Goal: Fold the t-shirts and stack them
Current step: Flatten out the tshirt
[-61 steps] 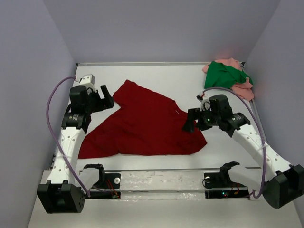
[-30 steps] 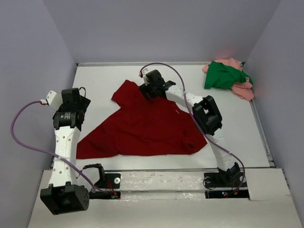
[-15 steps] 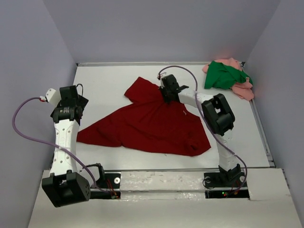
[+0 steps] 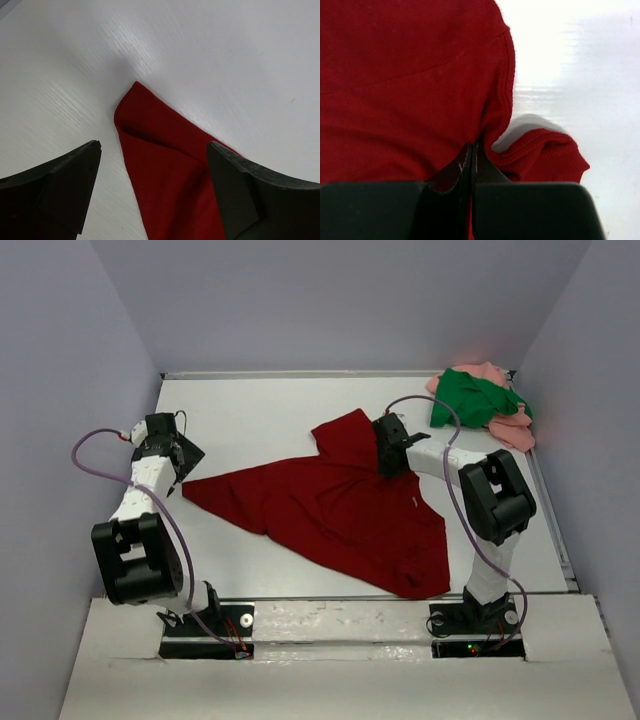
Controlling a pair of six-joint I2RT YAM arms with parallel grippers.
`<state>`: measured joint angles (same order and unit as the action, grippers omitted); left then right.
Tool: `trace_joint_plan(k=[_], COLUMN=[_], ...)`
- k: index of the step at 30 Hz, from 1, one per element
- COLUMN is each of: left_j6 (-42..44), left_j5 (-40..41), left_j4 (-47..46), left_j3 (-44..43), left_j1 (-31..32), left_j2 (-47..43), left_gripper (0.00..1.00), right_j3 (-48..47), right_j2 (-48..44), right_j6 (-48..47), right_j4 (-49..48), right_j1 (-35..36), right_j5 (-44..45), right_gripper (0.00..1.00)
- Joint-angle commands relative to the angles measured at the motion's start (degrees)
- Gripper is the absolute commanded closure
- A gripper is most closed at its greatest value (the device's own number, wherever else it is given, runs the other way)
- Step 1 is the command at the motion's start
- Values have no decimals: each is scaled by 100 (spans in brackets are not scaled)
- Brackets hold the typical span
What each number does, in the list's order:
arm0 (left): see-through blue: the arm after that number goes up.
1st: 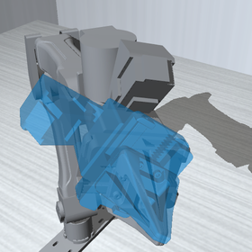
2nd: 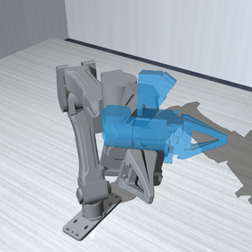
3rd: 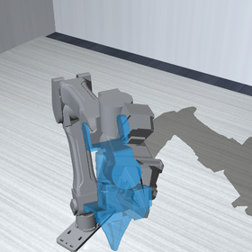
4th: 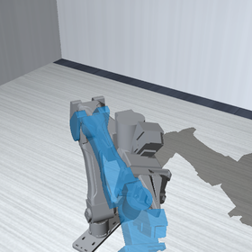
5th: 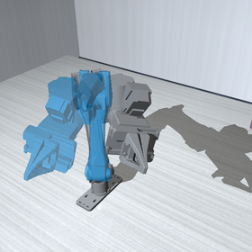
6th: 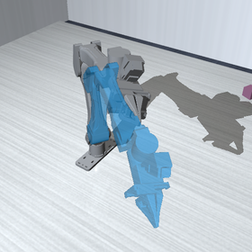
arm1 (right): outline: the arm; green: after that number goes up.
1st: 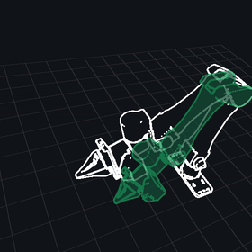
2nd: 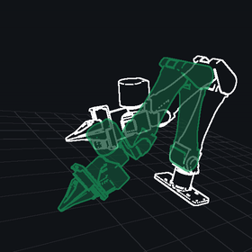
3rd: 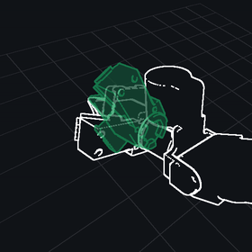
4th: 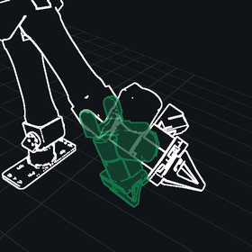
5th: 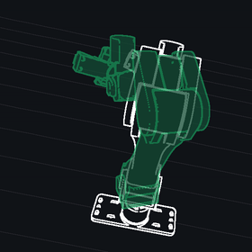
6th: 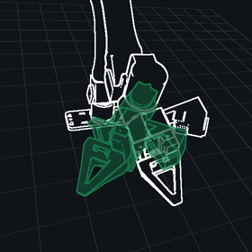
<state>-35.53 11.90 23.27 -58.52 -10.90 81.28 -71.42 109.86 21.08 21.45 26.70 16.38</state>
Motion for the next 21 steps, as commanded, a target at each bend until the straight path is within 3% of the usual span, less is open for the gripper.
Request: trace_joint_plan(k=[1,7,14,21], left_j6=[134,81,178,327], left_j5=[4,260,277,-354], left_j4=[-15,-103,-454,-640], left_j3=[-177,-212,-239,-554], left_j1=[-18,-97,-106,-106], left_j2=[379,995,1259,1820], left_gripper=[4,7,19,30], right_j3=[-12,-127,-232,-416], right_j2=[246,185,44,140], right_j6=[361,502,204,63], right_j4=[1457,1502,1362,1353], right_j1=[20,-323,-385,-385], right_j5=[400,-55,-144,-355], right_gripper=[100,100,100,100])
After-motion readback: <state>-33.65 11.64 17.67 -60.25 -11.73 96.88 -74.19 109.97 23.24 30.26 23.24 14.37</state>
